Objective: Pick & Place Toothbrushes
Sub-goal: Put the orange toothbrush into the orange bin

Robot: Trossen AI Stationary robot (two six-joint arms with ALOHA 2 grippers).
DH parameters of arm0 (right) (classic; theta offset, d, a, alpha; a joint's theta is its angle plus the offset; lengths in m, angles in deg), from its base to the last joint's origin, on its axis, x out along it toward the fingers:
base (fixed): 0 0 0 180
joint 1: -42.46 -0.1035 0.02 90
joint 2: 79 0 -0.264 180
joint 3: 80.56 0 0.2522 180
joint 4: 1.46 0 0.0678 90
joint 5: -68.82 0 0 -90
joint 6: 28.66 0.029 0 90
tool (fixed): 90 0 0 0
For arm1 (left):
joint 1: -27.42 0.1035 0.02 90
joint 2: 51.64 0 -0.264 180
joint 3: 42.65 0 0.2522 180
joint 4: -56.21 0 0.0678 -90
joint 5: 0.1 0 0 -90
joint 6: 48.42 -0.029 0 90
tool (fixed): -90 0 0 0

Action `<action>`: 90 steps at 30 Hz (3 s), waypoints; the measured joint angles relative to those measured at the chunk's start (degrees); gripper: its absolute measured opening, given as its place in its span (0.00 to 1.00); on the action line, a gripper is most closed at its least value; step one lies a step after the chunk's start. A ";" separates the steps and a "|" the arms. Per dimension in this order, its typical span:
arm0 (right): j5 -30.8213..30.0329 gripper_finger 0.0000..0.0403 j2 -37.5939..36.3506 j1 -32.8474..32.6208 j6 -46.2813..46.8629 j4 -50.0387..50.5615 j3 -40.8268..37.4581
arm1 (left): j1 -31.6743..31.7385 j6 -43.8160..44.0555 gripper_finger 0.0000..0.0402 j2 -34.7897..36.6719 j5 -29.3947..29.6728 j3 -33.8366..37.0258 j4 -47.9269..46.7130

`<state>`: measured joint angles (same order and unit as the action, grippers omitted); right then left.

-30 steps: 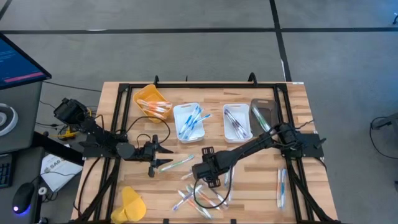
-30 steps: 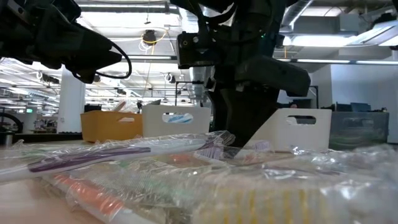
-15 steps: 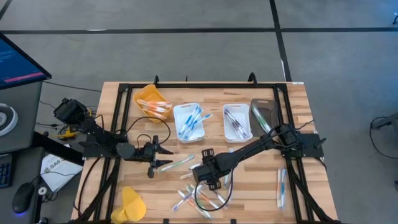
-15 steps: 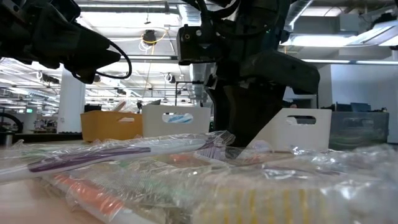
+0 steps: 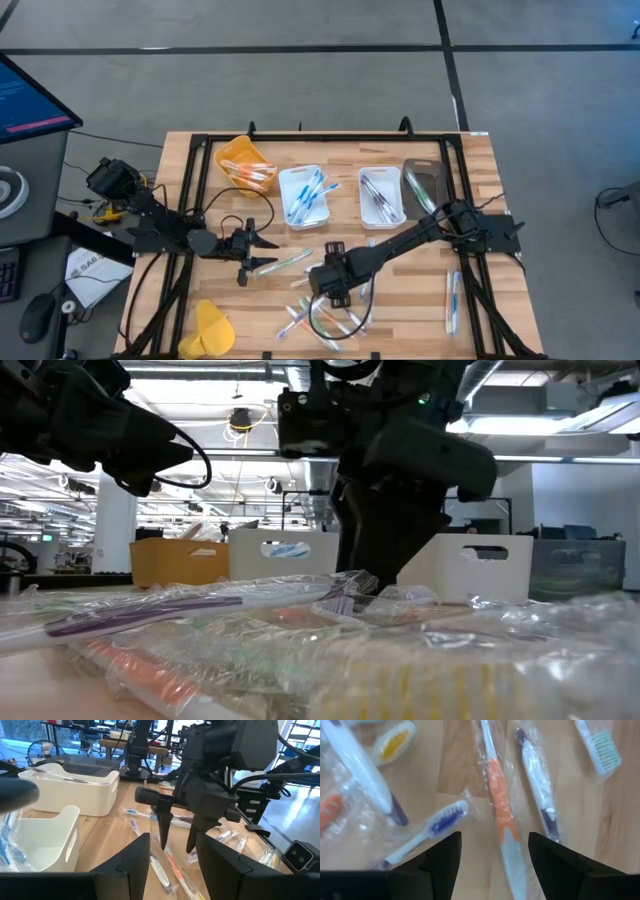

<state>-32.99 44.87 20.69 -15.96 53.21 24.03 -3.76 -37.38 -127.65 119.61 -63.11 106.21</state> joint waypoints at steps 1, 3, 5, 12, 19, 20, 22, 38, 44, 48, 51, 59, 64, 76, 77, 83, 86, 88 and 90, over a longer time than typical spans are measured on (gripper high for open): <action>-0.02 0.56 0.00 -0.05 0.85 -0.29 0.00 | 0.00 0.00 0.38 0.00 0.02 0.00 0.02; 0.00 0.56 0.00 -0.06 2.38 -0.97 0.00 | 0.00 0.00 0.38 0.00 0.02 0.00 0.00; 0.00 0.56 -0.02 0.00 3.14 -1.16 0.00 | 0.00 0.00 0.38 0.00 0.02 0.00 0.00; -0.05 0.56 -0.02 0.04 3.90 -1.16 0.00 | 0.00 0.44 0.38 0.00 0.04 0.00 0.01; -0.07 0.56 -0.02 0.06 3.90 -1.18 0.00 | 0.00 0.44 0.38 0.00 0.08 0.00 -0.28; -0.07 0.56 0.00 0.06 3.89 -1.18 0.00 | 0.00 0.44 0.38 0.00 0.09 0.00 -0.45; -0.07 0.56 0.00 0.23 3.86 -1.20 0.00 | 0.00 0.44 0.38 0.00 0.12 0.00 -0.58; 1.73 0.48 5.31 1.57 2.39 -2.82 0.63 | 0.02 0.46 0.38 -0.02 0.20 0.02 -0.87; 2.71 0.19 5.45 1.48 2.17 -2.50 1.43 | 0.02 0.46 0.38 -0.02 0.20 0.02 -1.11; 4.26 0.04 5.51 1.48 0.62 -2.26 1.90 | 0.02 0.46 0.38 -0.02 0.20 0.02 -1.25; 4.15 0.06 5.65 1.16 0.65 -1.90 2.39 | 0.02 0.45 0.38 -0.02 0.19 0.02 -1.25; -1.36 0.03 6.33 -0.27 1.82 3.73 7.04 | 0.02 0.44 0.38 -0.02 0.16 0.02 -1.29; -5.05 0.03 6.84 -1.67 3.18 12.06 11.31 | 0.02 0.44 0.38 -0.02 0.15 0.02 -1.46; -11.28 0.03 6.53 -8.07 18.37 29.32 20.27 | 0.02 0.29 0.38 -0.02 -0.12 0.02 -1.34; -11.66 0.03 6.47 -8.85 19.63 29.53 20.63 | 0.02 -0.37 0.38 -0.02 -0.76 0.02 -1.25; -15.84 0.03 6.42 -12.79 22.37 28.09 24.48 | 0.01 -8.99 0.38 -0.02 -8.23 -1.89 -0.35; -20.92 0.03 6.40 -14.14 22.22 27.25 26.81 | 0.01 -12.74 0.39 -0.02 -10.35 -3.82 -0.30; -25.07 0.03 6.34 -15.05 21.83 26.97 28.70 | 0.02 -14.06 0.40 -0.02 -10.83 -5.02 -0.31; -28.74 0.03 6.34 -16.02 19.78 25.61 30.43 | 0.13 -14.14 0.42 -0.02 -10.88 -6.38 -0.31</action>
<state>-61.74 51.21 4.66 3.82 78.82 54.46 -3.63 -51.52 -127.67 108.73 -69.49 105.91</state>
